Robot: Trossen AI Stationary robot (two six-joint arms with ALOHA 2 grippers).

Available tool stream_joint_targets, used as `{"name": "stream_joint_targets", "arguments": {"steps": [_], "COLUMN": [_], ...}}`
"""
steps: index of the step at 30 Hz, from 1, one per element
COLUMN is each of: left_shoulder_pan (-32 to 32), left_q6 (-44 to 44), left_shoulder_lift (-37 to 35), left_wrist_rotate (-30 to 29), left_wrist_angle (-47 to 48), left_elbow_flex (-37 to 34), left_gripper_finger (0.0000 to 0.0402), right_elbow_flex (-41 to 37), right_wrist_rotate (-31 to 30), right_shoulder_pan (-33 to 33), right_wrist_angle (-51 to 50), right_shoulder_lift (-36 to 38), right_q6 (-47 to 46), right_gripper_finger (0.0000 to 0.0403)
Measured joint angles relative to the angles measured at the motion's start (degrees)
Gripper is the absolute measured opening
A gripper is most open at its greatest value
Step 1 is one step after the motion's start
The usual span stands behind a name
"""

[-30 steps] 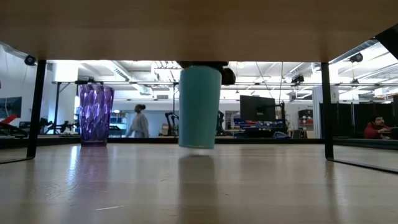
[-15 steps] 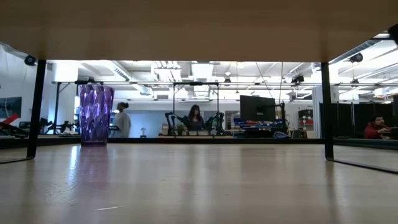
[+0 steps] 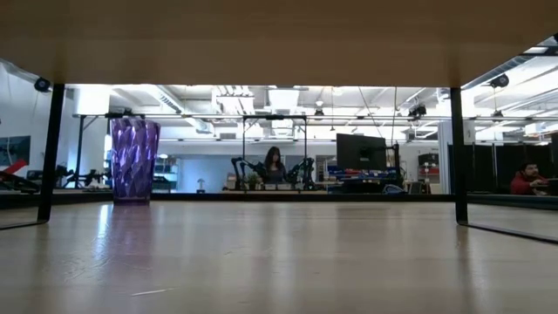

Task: Stack small to large cups/mugs on shelf
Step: Put the blue cup on the shelf

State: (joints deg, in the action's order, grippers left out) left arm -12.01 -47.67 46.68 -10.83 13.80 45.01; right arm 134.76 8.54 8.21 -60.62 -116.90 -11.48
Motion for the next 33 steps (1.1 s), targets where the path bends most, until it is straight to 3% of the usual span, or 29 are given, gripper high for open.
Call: {"name": "stream_joint_targets", "arguments": {"steps": [9,16,29,33], "left_shoulder_pan": [-0.3,-2.2,-3.2,-3.9], "left_q6": [-1.6,-3.0,-4.3,-4.6], "left_shoulder_lift": [1.3,0.8,-2.6,-1.1], "left_wrist_rotate": [4.9,11.6,11.7,12.9], "left_wrist_angle": [-1.8,2.4,2.1,2.3], "left_elbow_flex": [0.1,0.0,2.0,1.3], "left_gripper_finger": [0.0000,0.0000,0.0000,0.0000], "right_elbow_flex": [0.0,-0.1,-0.2,-0.5], "right_wrist_rotate": [3.8,0.7,-1.2,0.8], "right_shoulder_pan": [1.4,3.0,1.9,2.0], "right_wrist_angle": [3.5,6.3,6.0,4.0], "right_shoulder_lift": [-2.6,-3.1,-3.2,-4.7], "right_q6": [-4.1,-6.4,-5.1,-5.0], "right_gripper_finger": [0.0012,0.0012,0.0013,0.0013]}}
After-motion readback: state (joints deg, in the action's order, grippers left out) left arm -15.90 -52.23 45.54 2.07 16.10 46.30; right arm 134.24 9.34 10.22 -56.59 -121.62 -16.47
